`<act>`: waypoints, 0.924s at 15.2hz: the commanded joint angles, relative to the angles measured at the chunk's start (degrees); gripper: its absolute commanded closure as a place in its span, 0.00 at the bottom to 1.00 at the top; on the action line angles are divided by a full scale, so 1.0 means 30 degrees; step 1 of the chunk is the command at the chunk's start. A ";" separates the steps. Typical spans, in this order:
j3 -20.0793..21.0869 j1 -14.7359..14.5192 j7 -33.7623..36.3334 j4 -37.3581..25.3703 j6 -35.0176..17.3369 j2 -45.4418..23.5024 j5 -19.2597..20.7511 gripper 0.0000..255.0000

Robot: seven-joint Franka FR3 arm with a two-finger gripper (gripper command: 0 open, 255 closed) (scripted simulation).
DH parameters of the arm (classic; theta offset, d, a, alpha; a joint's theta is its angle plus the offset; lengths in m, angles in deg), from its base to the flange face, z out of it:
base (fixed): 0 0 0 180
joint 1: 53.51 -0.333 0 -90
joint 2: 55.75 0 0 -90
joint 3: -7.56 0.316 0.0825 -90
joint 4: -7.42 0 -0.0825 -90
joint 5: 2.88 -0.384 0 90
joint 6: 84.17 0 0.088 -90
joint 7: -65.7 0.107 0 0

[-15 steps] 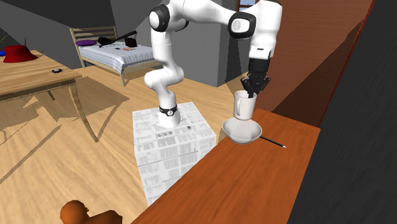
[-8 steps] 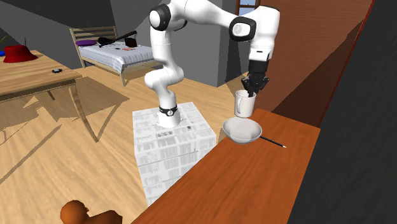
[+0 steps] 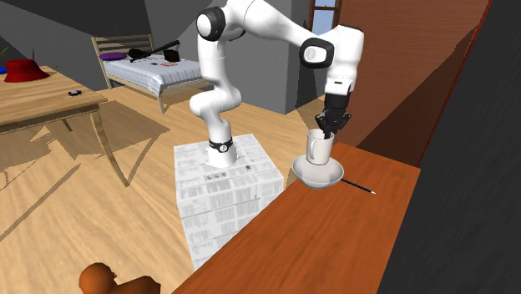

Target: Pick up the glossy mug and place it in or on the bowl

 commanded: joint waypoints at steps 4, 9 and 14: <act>0.0009 -0.0003 0.0149 0.0940 -0.1247 -0.0313 0.0145 1.00; 0.0018 -0.0010 0.0269 0.1455 -0.2007 -0.0578 0.0265 1.00; 0.0018 -0.0010 0.0269 0.1454 -0.2007 -0.0578 0.0265 1.00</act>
